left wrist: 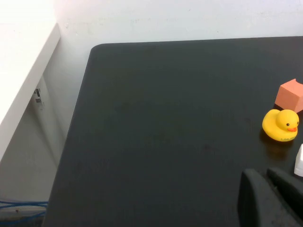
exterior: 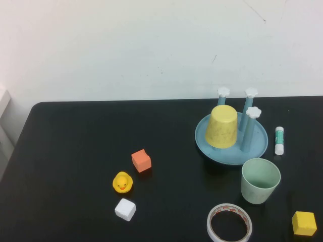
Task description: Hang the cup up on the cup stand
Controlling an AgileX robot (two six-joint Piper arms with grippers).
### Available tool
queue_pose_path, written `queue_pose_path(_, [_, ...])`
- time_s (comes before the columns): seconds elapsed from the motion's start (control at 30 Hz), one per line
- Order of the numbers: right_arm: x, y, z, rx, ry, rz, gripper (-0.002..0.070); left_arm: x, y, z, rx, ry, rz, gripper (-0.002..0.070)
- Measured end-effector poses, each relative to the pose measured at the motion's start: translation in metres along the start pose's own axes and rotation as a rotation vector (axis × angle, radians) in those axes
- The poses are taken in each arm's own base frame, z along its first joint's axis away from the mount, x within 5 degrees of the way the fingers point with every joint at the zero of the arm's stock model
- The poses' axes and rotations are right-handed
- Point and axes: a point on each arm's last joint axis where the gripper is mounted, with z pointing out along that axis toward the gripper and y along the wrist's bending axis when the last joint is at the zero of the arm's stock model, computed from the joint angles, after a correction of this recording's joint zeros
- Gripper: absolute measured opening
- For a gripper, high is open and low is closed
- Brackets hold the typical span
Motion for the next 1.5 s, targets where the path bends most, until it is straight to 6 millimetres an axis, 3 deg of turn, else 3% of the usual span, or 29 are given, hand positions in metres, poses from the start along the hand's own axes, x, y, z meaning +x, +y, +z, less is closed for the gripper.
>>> queue_pose_path(1.5, [0.0, 0.0001, 0.0, -0.001, 0.0, 0.017, -0.0001, 0.0, 0.0, 0.0, 0.0, 0.0, 0.0, -0.0001])
